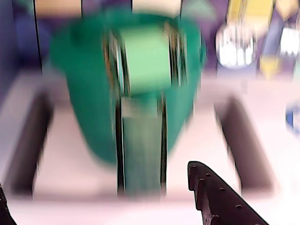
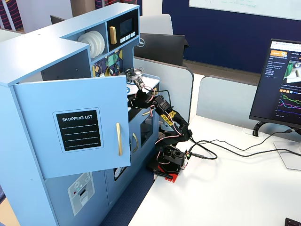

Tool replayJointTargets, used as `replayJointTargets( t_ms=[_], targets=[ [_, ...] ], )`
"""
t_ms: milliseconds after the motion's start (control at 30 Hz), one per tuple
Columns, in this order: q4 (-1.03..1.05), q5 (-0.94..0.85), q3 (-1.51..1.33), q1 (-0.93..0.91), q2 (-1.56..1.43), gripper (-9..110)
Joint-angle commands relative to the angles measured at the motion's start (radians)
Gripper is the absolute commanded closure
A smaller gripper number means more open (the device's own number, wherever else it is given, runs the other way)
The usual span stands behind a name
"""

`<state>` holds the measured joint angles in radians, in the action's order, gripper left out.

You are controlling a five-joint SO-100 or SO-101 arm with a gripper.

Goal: Pick up the lid from the counter and put it on the green recipient

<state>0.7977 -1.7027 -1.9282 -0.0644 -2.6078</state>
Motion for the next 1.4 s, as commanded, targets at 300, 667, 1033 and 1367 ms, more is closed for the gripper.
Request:
replayJointTargets(
  t_ms=[300,667,1033,1367],
  targets=[
    [0.147,-0.081,-0.715,-0.032,-0.425,101],
    [0.468,0.040,-0.976,-0.023,-0.569,100],
    [0.759,0.169,-1.029,-0.025,-0.569,96],
    [0.736,0.161,-1.068,-0.021,-0.571,93]
  ],
)
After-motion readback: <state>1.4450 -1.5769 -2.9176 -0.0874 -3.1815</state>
